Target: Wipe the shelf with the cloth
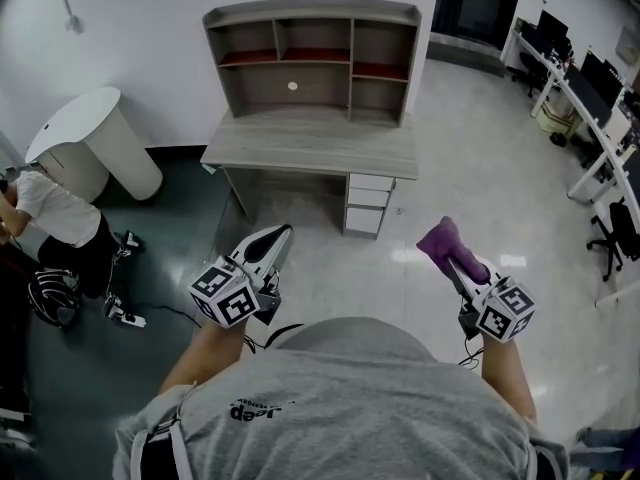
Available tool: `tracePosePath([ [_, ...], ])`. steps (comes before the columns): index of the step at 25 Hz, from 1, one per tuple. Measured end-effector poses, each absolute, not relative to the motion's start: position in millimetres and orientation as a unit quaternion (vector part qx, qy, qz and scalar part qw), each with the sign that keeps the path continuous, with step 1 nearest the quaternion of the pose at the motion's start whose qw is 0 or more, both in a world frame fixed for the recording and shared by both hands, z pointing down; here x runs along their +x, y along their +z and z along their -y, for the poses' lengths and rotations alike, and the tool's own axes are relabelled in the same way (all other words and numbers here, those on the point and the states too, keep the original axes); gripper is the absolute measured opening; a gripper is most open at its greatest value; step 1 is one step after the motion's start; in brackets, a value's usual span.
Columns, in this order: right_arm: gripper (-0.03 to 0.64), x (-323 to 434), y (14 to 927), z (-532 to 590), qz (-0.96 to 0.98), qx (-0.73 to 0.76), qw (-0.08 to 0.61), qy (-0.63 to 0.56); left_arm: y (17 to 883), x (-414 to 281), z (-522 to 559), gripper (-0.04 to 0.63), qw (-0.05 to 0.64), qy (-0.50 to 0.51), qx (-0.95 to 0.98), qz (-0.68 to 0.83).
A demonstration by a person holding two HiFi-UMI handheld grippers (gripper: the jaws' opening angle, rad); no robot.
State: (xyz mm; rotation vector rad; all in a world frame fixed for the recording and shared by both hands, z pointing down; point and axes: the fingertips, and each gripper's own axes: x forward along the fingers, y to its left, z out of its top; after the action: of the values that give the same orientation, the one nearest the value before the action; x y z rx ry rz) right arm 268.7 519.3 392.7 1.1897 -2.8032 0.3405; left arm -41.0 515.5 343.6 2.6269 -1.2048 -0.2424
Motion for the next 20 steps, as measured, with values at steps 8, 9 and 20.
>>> tracePosePath([
  [8, 0.067, 228.6, 414.9, -427.9, 0.915, 0.382, 0.058, 0.117, 367.9, -68.8, -414.2, 0.026, 0.139, -0.084, 0.902, 0.4],
  [9, 0.067, 221.7, 417.6, -411.0, 0.914, 0.384, 0.061, 0.113, 372.1, -74.8, -393.7, 0.026, 0.142, -0.086, 0.903, 0.396],
  [20, 0.067, 120.2, 395.6, -146.8, 0.893, 0.436, 0.053, 0.096, 350.8, -142.9, -116.1, 0.026, 0.119, -0.078, 0.941, 0.306],
])
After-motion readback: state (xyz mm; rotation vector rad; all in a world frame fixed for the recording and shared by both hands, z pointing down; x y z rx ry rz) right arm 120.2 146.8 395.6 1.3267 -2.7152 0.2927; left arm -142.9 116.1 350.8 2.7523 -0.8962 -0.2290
